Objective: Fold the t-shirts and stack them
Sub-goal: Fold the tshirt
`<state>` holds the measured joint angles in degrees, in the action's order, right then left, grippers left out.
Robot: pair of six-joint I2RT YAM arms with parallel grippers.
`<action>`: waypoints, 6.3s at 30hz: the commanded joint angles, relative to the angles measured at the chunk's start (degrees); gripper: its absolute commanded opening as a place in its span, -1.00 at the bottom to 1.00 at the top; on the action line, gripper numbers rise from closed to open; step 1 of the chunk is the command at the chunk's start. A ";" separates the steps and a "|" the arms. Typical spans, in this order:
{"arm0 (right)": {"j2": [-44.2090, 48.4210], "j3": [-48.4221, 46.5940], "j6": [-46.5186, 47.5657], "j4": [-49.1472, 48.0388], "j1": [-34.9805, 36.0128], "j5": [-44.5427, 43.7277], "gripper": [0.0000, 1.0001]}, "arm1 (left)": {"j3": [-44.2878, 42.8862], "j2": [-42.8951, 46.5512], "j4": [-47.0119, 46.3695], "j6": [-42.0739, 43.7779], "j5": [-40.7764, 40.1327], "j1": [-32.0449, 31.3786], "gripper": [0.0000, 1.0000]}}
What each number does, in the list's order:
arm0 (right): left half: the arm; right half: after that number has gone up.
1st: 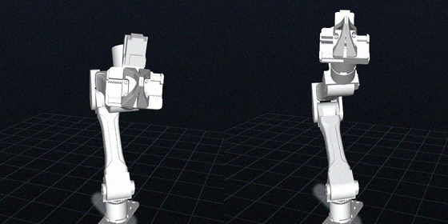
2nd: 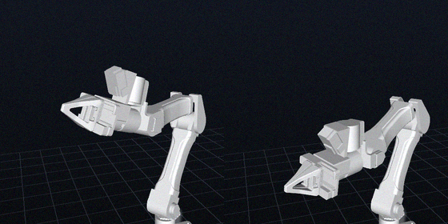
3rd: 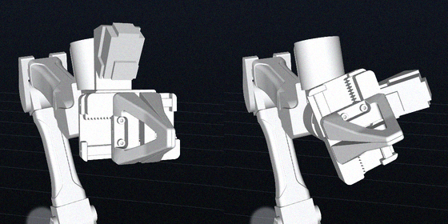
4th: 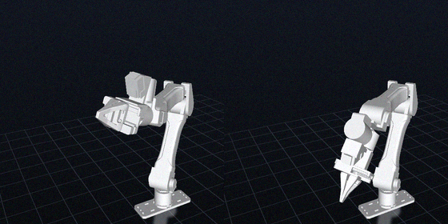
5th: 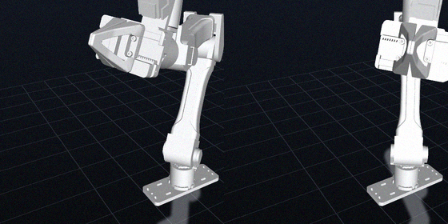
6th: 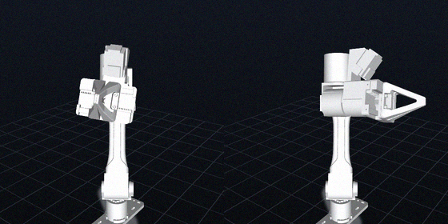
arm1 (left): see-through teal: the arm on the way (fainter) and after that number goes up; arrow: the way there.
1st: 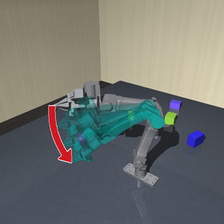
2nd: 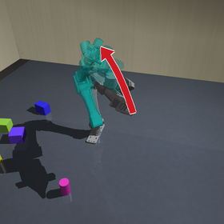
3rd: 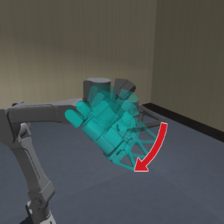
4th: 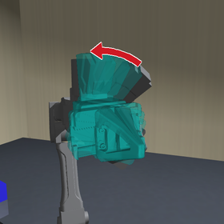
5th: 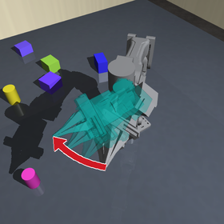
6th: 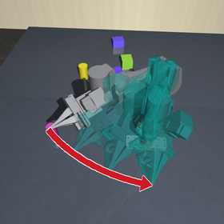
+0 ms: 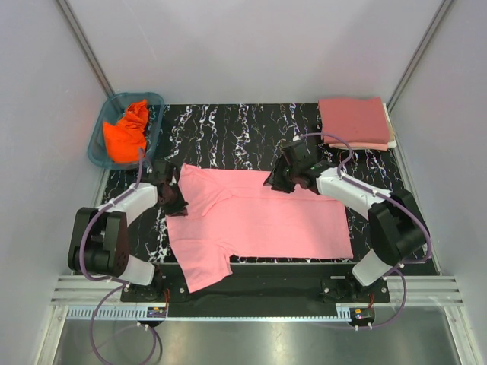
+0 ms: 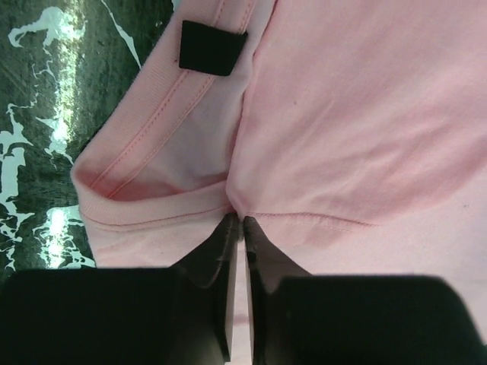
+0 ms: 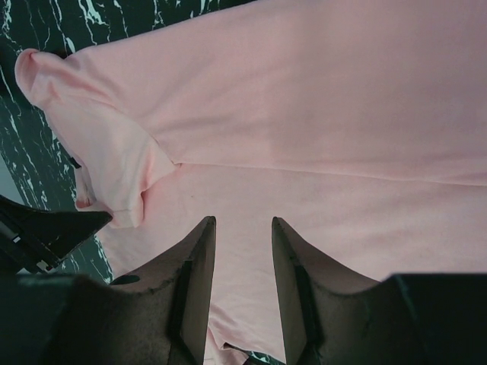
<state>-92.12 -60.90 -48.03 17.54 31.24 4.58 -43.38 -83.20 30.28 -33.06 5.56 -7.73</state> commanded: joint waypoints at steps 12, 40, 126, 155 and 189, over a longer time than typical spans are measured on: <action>-9.04 -5.89 0.66 -11.47 9.70 1.93 -0.05 | -18.31 -6.44 -0.58 -0.25 5.16 0.61 -1.00; -24.34 -20.66 -10.58 -10.07 21.75 -12.84 -0.24 | -32.21 -21.39 -3.48 1.51 13.77 3.77 -1.00; -25.21 -26.37 4.88 12.78 20.88 -7.83 -0.39 | 0.39 6.74 -1.19 -0.60 4.37 2.10 -1.00; -23.64 -24.53 3.56 11.99 20.61 -9.06 -1.00 | -3.82 5.06 1.35 0.45 1.03 1.93 -1.00; -17.58 -19.16 8.22 11.38 20.35 -4.93 -0.54 | -12.91 5.34 7.59 5.87 -5.29 -0.98 -0.19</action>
<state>-114.76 -80.42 -40.97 29.43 52.05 -0.95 -45.17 -77.80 38.02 -32.42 4.29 -9.37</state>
